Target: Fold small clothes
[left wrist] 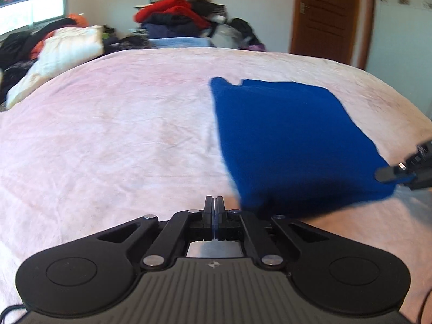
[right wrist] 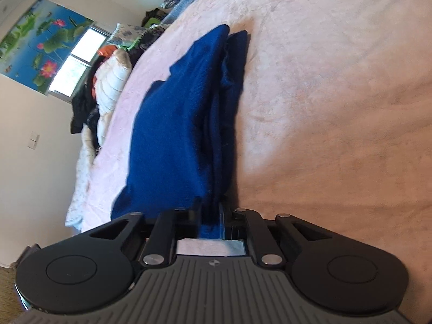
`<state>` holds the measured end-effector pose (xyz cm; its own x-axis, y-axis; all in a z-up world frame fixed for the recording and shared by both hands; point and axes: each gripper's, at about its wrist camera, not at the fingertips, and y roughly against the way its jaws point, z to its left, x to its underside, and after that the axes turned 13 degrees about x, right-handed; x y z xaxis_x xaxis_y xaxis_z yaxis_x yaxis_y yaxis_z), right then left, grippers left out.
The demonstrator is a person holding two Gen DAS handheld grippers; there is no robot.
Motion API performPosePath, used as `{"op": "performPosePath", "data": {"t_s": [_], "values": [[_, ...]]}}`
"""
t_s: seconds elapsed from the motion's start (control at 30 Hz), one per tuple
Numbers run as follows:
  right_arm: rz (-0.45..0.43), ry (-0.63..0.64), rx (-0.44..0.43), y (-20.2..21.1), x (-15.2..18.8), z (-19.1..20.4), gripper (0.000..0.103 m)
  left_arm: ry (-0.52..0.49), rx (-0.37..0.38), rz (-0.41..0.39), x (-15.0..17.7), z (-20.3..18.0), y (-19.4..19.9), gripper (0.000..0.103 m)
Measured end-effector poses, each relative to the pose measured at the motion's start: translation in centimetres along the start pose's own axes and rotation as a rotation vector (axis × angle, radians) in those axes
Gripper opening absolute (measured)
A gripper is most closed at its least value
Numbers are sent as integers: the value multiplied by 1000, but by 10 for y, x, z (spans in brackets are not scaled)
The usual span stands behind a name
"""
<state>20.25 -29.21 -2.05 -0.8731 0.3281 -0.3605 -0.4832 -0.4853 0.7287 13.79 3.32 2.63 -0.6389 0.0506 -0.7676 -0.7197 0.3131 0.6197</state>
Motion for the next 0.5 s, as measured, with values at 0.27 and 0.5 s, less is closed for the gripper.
{"op": "performPosePath", "data": {"t_s": [0.27,0.5], "values": [[13,-29,-10,1,-1,-4,24,23,99,-11,-4,2,22,0],[28,-39,-24,1,-3,-3,30,-46,139,17,-2,-21,17,1]]}}
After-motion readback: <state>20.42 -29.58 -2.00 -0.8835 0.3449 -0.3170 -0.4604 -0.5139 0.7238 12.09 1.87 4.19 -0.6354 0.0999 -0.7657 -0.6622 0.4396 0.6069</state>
